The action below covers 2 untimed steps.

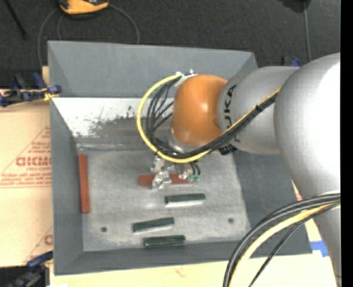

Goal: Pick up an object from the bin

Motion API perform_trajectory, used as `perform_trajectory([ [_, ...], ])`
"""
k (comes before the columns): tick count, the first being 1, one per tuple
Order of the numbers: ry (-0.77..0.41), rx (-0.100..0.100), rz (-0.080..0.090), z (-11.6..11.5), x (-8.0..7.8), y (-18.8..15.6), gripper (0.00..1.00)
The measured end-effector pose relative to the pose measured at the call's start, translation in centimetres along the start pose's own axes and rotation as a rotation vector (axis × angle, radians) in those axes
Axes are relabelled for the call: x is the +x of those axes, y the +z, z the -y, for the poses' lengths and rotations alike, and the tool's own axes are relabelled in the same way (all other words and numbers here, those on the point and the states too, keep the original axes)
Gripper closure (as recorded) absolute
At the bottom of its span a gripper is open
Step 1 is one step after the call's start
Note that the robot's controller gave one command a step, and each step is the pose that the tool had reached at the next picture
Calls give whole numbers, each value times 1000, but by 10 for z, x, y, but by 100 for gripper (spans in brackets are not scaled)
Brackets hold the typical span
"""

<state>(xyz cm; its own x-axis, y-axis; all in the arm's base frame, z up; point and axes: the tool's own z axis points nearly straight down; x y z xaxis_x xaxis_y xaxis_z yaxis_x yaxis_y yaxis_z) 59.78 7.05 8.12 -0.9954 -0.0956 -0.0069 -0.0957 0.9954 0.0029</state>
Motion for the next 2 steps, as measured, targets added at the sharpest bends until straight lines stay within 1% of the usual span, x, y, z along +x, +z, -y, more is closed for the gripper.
perform_trajectory([
  [1, 1, 0, 0, 0, 0, 0, 100],
  [2, 11, 1, -3, 0, 12, -130, 100],
])
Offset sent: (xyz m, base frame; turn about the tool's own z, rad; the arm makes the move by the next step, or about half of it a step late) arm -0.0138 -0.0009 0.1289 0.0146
